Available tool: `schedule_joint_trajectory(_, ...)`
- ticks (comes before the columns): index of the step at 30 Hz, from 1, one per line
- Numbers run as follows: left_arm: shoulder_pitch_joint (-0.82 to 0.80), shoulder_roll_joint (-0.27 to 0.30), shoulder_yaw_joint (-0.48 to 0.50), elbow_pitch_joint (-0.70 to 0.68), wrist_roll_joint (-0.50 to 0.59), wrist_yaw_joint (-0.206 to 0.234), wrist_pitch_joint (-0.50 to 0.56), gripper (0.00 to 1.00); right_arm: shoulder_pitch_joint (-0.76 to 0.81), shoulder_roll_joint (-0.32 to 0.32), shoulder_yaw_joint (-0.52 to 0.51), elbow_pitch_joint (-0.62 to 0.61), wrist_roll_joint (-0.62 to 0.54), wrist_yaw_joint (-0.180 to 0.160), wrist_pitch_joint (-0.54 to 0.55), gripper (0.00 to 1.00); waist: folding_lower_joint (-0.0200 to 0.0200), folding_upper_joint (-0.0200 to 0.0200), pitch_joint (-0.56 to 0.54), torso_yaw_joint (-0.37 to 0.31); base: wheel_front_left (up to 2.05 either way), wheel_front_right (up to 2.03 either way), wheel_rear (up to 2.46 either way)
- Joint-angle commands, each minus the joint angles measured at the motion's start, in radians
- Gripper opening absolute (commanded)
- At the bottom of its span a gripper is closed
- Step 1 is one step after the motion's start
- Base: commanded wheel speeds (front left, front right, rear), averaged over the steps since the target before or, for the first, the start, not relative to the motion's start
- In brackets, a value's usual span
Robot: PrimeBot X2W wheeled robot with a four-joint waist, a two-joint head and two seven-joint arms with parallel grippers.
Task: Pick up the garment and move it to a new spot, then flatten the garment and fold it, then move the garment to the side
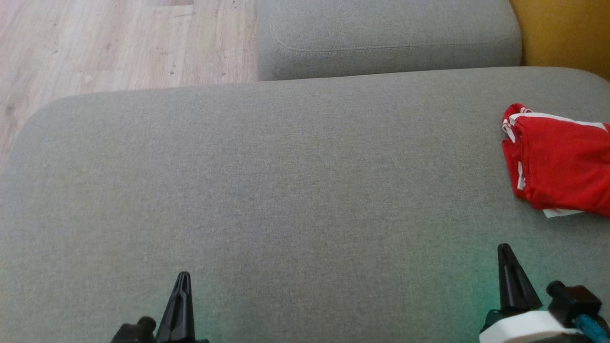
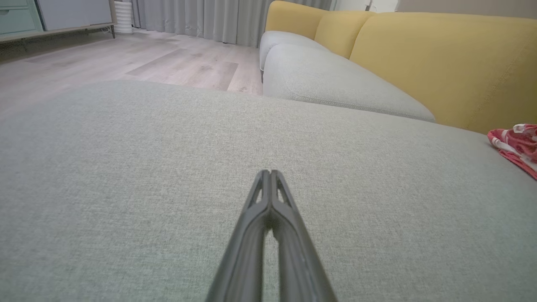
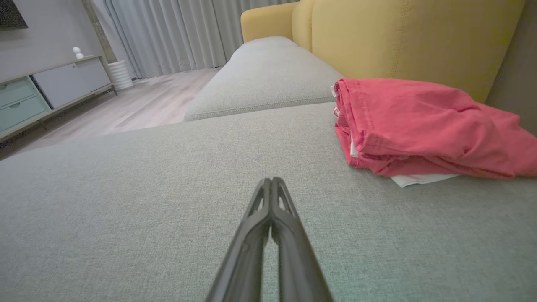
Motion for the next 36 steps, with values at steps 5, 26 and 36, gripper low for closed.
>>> schedule_joint_trajectory(5,-0.038,0.004,0.018,-0.029,-0.076,-0.008,0.013,0.0,-0.038,-0.003,-0.005,-0.03,0.083,0.001,0.018,0.0,0.0,0.0,0.0,-0.001,0.0,0.0,0.0)
schedule_joint_trajectory(26,-0.078,0.011,0.058,-0.029,-0.334,-0.027,0.071,0.0,-0.076,-0.007,-0.013,-0.028,0.358,0.002,0.079,0.0,0.0,0.0,-0.002,-0.008,0.0,0.0,0.0)
schedule_joint_trajectory(36,-0.095,0.012,0.077,-0.03,-0.449,-0.035,0.098,0.0,-0.094,-0.008,-0.017,-0.028,0.482,0.003,0.107,0.0,0.0,0.0,-0.003,-0.01,0.0,0.0,0.0)
